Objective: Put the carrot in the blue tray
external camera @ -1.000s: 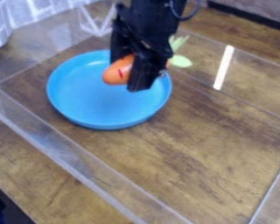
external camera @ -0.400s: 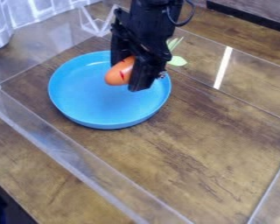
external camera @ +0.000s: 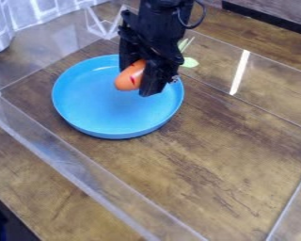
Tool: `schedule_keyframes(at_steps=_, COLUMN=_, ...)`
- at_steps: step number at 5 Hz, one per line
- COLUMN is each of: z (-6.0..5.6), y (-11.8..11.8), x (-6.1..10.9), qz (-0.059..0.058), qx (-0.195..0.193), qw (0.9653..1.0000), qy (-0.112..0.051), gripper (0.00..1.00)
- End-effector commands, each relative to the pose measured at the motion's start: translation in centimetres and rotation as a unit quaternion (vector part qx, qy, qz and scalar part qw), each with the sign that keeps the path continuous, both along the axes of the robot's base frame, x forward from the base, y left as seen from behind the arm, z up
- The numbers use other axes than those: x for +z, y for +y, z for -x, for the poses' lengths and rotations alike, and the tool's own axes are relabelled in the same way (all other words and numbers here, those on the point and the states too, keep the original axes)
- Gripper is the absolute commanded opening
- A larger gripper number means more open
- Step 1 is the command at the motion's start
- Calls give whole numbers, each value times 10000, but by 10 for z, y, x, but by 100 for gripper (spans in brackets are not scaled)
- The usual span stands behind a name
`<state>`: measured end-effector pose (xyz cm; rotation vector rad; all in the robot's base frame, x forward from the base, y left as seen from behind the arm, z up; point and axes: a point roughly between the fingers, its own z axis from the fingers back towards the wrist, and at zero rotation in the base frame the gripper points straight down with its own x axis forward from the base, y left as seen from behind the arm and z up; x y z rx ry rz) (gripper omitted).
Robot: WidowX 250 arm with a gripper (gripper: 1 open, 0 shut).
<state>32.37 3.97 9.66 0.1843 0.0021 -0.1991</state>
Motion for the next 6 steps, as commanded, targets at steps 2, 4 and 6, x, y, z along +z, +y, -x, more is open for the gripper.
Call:
schedule_keyframes(at_steps=2, z=-10, y=13, x=14, qz=13, qx=289, qw=9986, qy=-441, gripper=0)
schedule_keyframes(at_steps=4, z=-10, y=15, x=13, qz=96, qx=414, qw=9978, qy=-504, gripper=0)
schedule_keyframes(at_steps=6, z=-10, y=16, x=12, qz=164, qx=538, qw=9968, qy=-561, gripper=0)
